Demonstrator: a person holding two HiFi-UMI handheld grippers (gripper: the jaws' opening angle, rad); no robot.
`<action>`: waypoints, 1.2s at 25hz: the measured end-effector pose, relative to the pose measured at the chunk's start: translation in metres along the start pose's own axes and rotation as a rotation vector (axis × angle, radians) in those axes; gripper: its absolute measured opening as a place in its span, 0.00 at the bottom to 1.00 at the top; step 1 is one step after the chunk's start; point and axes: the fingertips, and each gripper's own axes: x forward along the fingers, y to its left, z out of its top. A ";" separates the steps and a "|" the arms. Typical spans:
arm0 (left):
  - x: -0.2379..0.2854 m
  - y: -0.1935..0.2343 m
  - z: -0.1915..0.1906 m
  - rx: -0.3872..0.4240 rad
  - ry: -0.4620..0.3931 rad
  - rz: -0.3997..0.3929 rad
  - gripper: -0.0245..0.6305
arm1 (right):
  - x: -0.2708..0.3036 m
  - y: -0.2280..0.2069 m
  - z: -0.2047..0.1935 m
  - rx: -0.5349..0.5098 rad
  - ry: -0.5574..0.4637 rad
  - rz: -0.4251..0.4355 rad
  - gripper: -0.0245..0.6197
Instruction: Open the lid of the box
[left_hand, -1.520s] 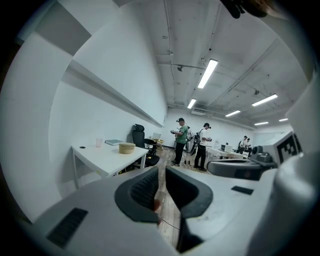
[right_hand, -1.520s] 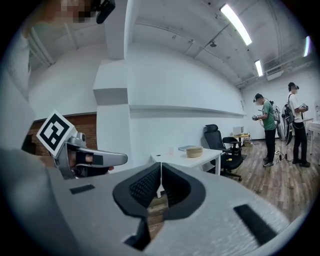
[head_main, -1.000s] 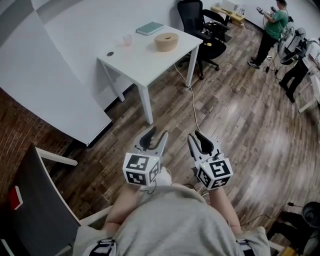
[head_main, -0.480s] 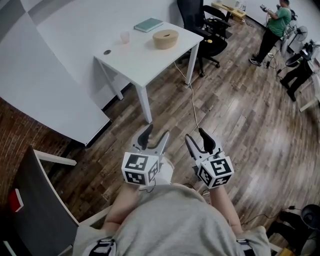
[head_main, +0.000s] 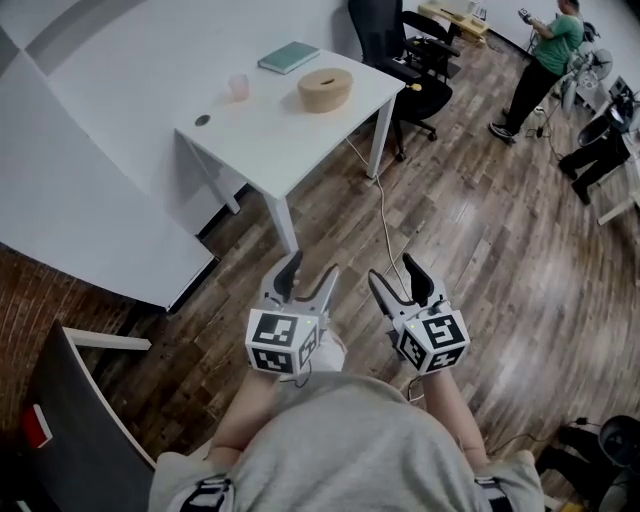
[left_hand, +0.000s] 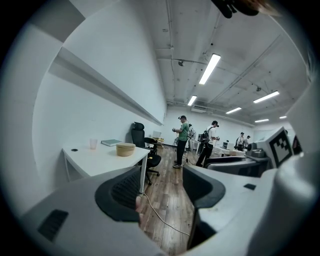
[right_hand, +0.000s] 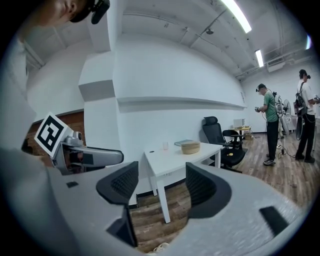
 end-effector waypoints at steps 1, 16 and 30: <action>0.008 0.006 0.002 -0.001 0.004 -0.002 0.43 | 0.009 -0.004 0.003 0.001 0.000 -0.002 0.50; 0.113 0.098 0.048 -0.003 0.036 -0.018 0.45 | 0.142 -0.048 0.052 -0.005 0.010 0.005 0.50; 0.187 0.161 0.075 0.012 0.046 -0.038 0.45 | 0.238 -0.079 0.077 -0.001 0.000 0.000 0.50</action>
